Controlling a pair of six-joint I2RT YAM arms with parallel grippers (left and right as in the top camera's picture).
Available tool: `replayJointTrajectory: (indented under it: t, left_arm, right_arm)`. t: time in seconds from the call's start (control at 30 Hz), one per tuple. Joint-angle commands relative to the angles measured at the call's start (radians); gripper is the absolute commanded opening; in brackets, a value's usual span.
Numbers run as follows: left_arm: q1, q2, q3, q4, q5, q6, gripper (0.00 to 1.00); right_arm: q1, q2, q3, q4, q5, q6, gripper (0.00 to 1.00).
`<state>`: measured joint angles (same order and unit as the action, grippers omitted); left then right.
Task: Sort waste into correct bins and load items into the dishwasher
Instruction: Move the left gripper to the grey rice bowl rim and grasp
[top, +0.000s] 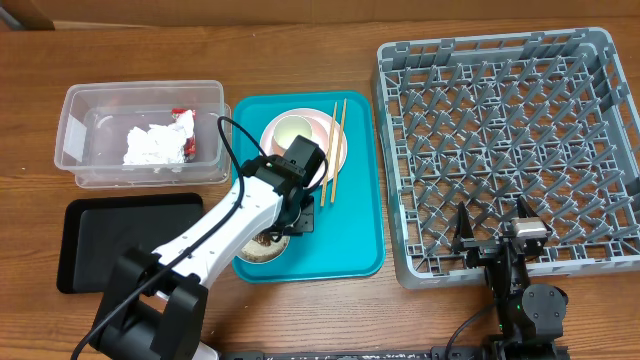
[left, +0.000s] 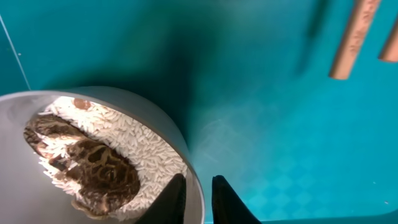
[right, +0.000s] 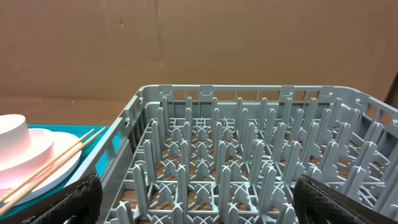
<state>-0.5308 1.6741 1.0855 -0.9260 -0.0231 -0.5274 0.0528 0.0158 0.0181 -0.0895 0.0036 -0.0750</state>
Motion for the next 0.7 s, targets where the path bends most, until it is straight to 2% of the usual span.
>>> replayJointTrajectory:
  t: [0.0,0.47,0.67]
  left_arm:
    - [-0.006,0.006,-0.037,0.021,-0.009,-0.043,0.19]
    - [-0.006,0.006,-0.051,0.042,-0.01,-0.045,0.17]
    - [-0.006,0.006,-0.051,0.045,-0.01,-0.045,0.04]
  right_arm:
    - [-0.004,-0.004,-0.01,0.005,-0.006,-0.001,1.0]
    - [-0.004,-0.004,-0.01,0.005,-0.006,-0.001,1.0]
    - [-0.004,-0.004,-0.01,0.005,-0.006,-0.001,1.0]
